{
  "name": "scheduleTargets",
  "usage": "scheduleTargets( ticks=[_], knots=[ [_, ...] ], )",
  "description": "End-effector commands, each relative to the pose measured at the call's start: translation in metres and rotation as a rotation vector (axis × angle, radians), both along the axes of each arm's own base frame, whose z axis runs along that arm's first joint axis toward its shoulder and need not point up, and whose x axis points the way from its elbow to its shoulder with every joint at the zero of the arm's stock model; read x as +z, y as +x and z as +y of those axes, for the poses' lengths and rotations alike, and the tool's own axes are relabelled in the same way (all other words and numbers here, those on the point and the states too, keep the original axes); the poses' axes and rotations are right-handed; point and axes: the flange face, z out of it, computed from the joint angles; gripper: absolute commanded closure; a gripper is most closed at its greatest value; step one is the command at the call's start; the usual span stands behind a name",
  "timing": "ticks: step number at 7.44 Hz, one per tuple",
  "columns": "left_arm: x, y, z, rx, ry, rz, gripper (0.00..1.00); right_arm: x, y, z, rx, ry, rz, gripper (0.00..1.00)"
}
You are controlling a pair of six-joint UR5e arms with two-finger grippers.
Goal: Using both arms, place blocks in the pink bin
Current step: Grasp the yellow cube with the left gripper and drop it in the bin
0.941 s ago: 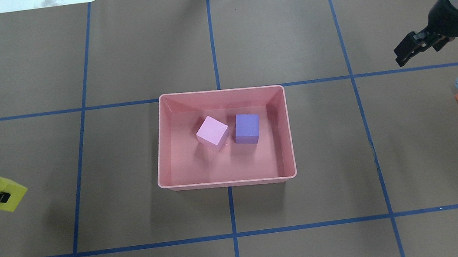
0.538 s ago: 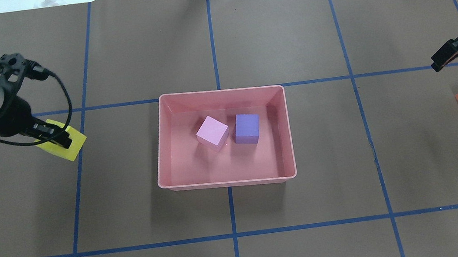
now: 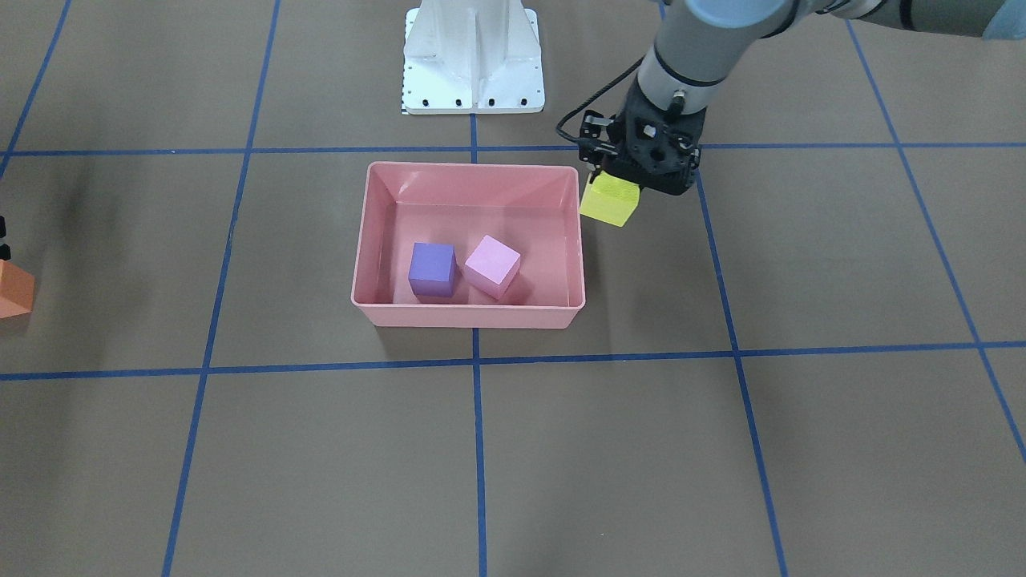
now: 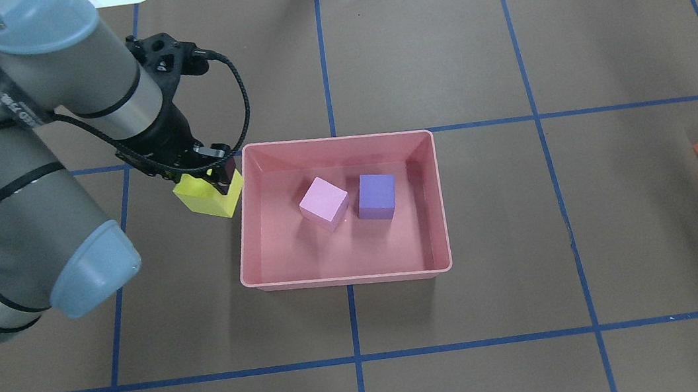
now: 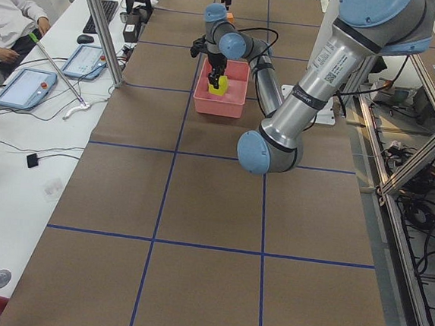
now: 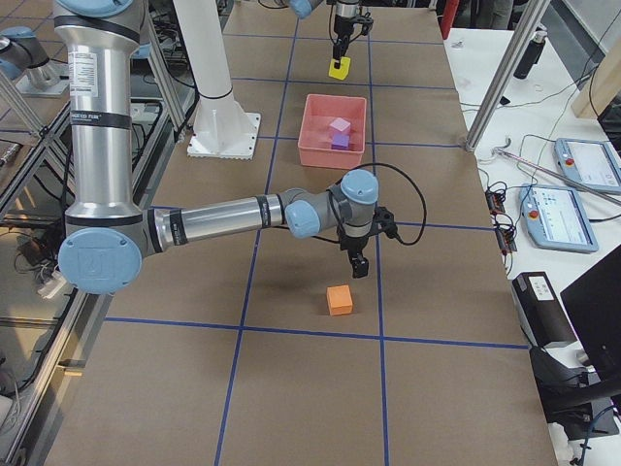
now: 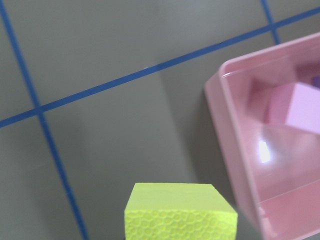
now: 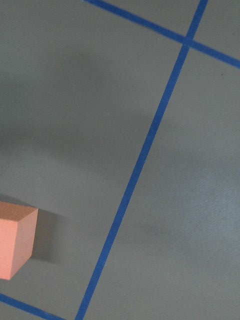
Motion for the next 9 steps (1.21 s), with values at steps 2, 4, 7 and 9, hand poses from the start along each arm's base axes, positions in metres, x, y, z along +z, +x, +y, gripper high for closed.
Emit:
scheduleTargets(
  ticks=[2,4,7,9],
  knots=[
    [-0.014,0.053,0.030,0.012,-0.020,-0.019,0.00,0.043,0.023,0.022,-0.032,-0.003,0.013,0.00],
    [-0.018,0.056,0.031,0.002,-0.037,-0.017,0.00,0.054,0.026,0.031,-0.048,-0.008,0.017,0.00],
    [-0.017,0.056,0.031,0.001,-0.036,-0.017,0.00,0.076,0.025,0.031,-0.073,-0.021,0.025,0.00],
    [-0.018,0.055,0.031,0.001,-0.035,-0.016,0.00,0.063,0.020,0.016,0.031,-0.091,0.015,0.01]
  ],
)
